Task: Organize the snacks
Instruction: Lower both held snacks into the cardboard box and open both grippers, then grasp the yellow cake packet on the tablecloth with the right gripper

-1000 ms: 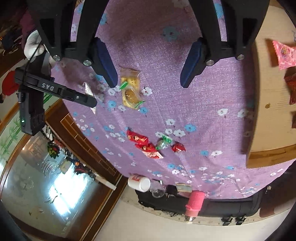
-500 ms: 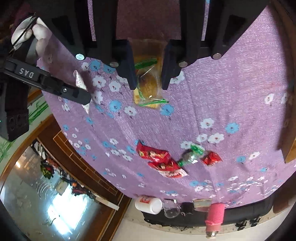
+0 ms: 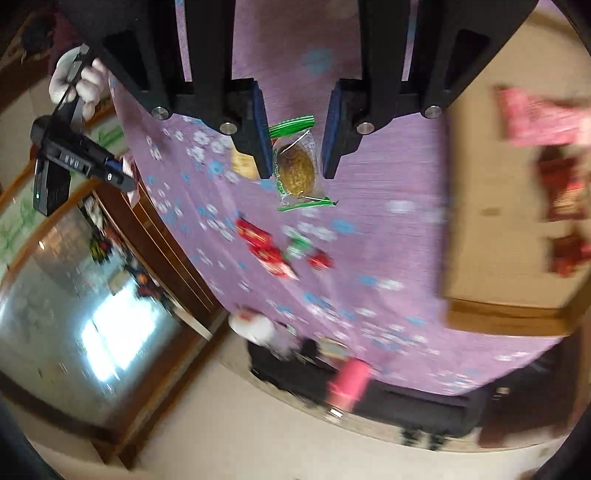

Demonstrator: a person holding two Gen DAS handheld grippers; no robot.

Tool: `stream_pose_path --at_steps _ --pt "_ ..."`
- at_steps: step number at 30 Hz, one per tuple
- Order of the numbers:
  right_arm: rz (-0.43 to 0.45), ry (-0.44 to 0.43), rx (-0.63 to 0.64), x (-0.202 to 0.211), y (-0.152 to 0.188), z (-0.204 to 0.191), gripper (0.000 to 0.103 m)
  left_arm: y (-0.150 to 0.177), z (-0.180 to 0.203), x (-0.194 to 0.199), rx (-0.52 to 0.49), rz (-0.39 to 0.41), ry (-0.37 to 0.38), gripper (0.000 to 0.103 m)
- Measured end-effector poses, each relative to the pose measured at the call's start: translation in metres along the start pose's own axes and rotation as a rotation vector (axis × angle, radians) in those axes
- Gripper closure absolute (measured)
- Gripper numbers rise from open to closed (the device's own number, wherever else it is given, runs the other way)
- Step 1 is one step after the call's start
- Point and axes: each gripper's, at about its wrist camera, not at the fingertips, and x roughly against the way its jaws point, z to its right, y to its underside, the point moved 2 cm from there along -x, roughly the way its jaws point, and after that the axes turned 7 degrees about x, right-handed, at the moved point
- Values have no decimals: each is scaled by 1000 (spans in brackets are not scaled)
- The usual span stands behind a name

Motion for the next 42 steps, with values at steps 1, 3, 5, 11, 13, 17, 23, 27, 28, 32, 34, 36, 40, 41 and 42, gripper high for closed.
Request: stream_pose_path --at_steps 1,3,5,11,13,17,23,27,28,32,34,36,40,41,42 --pt "-18 -30 29 -10 -1 -17 70 -2 -11 14 16 23 -24 77" --pt "-61 -99 93 -33 2 -59 70 -5 -32 43 40 76 -86 77" --pt "-106 -174 156 -57 6 -104 70 -8 -56 70 66 119 -152 77" --pt "-204 -344 347 -111 20 -236 70 -6 -117 108 154 183 -301 77" --pt "-226 -353 390 -126 23 -262 70 -5 -134 112 177 183 -329 77" --pt "-269 -335 442 -164 27 -302 70 -3 -156 113 201 175 -353 76" --pt "-324 -243 480 -217 35 -324 68 1 -164 117 222 188 -268 63" --pt "-339 -186 488 -235 40 -324 65 2 -161 126 225 212 -227 39" --pt "-343 -193 477 -236 39 -323 65 2 -160 130 228 231 -240 30" --pt "-313 -209 452 -222 31 -319 65 2 -156 144 249 286 -234 17" --pt "-288 -212 442 -212 25 -314 61 1 -156 149 274 302 -220 17" --pt "-258 -211 428 -197 17 -305 57 0 -155 153 302 318 -190 17" --pt "-185 -169 393 -164 5 -265 56 0 -141 155 301 318 -147 17" --pt "-171 -152 378 -158 1 -252 56 0 -134 153 286 312 -148 17" --pt "-157 -132 357 -150 -2 -235 56 0 -125 152 270 305 -155 16"
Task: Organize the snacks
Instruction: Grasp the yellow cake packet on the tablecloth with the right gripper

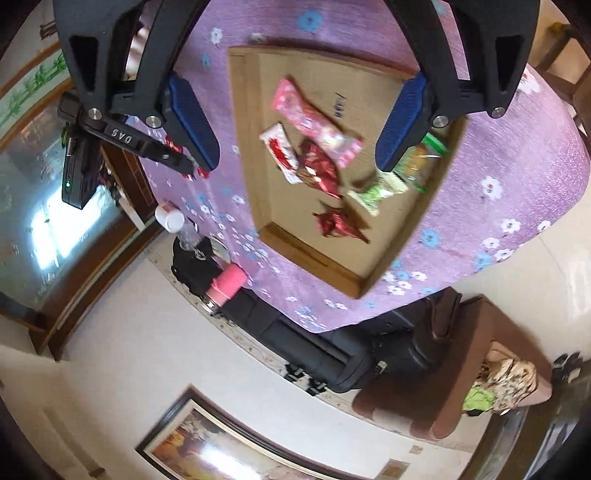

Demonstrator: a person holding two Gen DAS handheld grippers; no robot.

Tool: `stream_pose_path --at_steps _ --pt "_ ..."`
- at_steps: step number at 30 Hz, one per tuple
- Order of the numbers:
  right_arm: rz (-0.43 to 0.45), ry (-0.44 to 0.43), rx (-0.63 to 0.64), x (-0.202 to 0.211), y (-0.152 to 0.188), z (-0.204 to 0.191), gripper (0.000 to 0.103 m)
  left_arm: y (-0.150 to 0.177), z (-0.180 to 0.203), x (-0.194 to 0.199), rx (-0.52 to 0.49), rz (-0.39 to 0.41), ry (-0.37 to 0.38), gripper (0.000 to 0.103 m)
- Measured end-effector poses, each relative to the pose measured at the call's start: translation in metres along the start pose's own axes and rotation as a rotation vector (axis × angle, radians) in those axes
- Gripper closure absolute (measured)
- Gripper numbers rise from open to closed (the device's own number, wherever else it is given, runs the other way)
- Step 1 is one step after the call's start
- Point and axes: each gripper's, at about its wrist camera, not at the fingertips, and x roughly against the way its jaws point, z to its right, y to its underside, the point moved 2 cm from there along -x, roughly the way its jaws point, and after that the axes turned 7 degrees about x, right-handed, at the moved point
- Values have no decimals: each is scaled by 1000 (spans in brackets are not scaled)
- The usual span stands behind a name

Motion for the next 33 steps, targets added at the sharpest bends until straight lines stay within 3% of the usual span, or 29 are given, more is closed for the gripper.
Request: stream_pose_path --at_steps 5,9,12,16,19,21,24,25,29,30,31,33 --pt "15 146 -148 47 24 97 55 7 38 -2 -54 4 -45 4" --pt "-16 181 -248 70 52 149 55 23 71 -17 -100 -59 64 3" --pt "-54 151 -282 71 71 159 55 39 86 -35 -125 -132 106 3" --pt "-100 77 -297 56 90 148 55 61 99 -64 -139 -245 103 3" --pt "-130 54 -290 38 95 140 49 65 107 -70 -167 -253 82 3" --pt "-121 94 -262 31 93 132 42 62 114 -72 -193 -241 64 3" --pt "-126 165 -181 21 87 120 43 54 131 -83 -251 -226 33 3" --pt "-132 189 -149 19 87 117 56 51 137 -89 -270 -227 24 3" --pt "-130 209 -116 16 85 121 71 42 157 -125 -312 -269 -1 3" --pt "-117 208 -128 19 83 129 88 41 161 -134 -310 -285 -2 4" --pt "-106 214 -139 21 81 138 94 39 167 -150 -305 -311 6 4" --pt "-84 212 -178 26 77 160 94 38 176 -172 -306 -341 22 4"
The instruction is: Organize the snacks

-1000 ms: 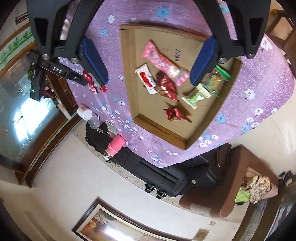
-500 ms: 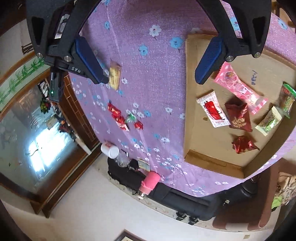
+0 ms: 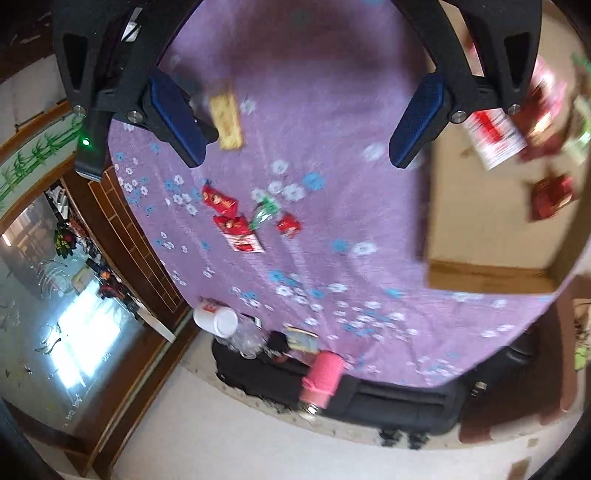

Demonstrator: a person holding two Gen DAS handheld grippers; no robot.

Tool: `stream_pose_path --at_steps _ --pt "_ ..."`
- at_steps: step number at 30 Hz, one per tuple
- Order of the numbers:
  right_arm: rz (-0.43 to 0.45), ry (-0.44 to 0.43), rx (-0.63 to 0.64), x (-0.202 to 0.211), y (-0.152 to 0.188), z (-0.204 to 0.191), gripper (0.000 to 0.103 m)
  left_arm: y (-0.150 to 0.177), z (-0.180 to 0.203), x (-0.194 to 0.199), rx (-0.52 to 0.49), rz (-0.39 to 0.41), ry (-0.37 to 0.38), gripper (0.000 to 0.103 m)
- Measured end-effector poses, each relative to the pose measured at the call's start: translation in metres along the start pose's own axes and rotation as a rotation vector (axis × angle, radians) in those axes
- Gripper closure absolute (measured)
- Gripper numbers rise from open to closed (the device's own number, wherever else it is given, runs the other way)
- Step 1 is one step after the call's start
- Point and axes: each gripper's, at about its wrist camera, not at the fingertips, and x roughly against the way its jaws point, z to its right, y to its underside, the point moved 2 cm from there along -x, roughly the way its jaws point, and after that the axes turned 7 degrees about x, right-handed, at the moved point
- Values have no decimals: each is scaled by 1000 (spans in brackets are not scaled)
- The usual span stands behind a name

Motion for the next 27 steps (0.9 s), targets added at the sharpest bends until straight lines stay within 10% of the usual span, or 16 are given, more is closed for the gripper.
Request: stream_pose_path --at_steps 10,19,24,27 --pt "17 -176 -130 -5 1 37 92 -45 29 -126 -97 -126 -83 7" --pt "8 -204 -170 -4 6 39 92 -43 33 -168 -204 -163 -103 35" --pt "18 -190 -162 -4 6 41 92 -39 35 -167 -217 -176 -96 80" --pt "24 -179 -154 -6 4 40 92 -33 33 -158 -204 -174 -94 81"
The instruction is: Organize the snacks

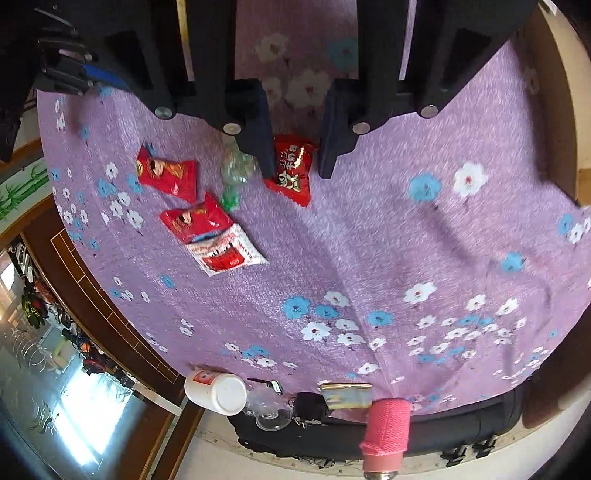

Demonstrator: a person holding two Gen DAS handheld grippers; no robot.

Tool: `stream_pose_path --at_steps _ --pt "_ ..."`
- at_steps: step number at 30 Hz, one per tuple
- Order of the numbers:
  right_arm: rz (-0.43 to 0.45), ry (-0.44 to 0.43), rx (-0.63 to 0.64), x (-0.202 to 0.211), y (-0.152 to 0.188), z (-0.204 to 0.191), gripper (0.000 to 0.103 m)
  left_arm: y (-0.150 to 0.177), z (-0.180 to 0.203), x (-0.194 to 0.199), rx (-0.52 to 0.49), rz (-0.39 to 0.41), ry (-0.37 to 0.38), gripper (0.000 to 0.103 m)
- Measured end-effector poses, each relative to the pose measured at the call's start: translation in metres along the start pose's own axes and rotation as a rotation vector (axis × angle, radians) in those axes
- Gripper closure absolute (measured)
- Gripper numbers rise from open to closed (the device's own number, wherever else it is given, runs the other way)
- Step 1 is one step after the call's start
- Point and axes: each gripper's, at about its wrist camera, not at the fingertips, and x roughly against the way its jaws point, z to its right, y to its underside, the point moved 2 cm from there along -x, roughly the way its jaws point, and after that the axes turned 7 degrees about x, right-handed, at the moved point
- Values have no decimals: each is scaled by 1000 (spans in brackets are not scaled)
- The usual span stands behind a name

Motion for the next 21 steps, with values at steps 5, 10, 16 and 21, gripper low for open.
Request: stream_pose_path --at_steps 5,10,16,21 --pt "10 -2 -3 -1 0 0 89 12 -11 16 68 6 53 81" --pt "7 -70 -81 2 -14 2 64 11 -22 40 130 32 85 67" --pt "-29 -47 -67 -40 -64 -23 64 8 -35 60 182 74 113 54" --pt "-51 64 -48 -80 -81 -37 64 11 -45 64 190 62 113 49"
